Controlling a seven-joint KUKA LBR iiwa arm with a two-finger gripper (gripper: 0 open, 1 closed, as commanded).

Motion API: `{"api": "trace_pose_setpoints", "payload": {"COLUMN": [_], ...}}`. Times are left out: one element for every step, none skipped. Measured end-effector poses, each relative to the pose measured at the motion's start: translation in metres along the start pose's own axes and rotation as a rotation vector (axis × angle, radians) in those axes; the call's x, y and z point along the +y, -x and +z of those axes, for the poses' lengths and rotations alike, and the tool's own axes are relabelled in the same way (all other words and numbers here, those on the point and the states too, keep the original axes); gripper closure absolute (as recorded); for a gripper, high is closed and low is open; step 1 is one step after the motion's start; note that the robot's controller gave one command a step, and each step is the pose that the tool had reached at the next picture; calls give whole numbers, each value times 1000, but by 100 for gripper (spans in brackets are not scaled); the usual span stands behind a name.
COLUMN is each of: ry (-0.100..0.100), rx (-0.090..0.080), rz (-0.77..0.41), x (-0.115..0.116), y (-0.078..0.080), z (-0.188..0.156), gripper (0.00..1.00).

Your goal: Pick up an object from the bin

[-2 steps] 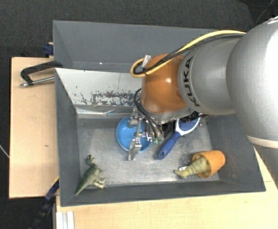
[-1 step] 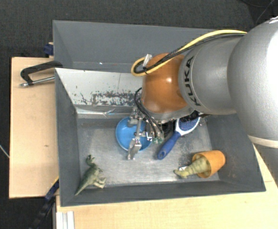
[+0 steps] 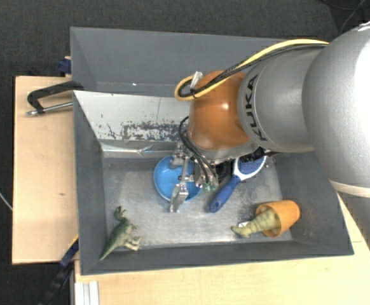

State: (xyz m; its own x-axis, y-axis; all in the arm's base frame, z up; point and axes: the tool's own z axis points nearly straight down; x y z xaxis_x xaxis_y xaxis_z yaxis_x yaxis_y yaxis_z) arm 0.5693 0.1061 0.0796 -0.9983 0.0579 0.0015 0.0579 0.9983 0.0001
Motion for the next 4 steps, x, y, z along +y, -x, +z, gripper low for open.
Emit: {"api": "trace_pose_setpoints", "payload": {"ry": [1, 3, 3, 3], "rx": [-1, -3, -10, -9], "rz": [1, 0, 0, 1], "x": [0, 1, 2, 3], "y": [0, 1, 3, 5], "z": [-1, -4, -38, -59], "gripper": [0, 100, 100, 100]}}
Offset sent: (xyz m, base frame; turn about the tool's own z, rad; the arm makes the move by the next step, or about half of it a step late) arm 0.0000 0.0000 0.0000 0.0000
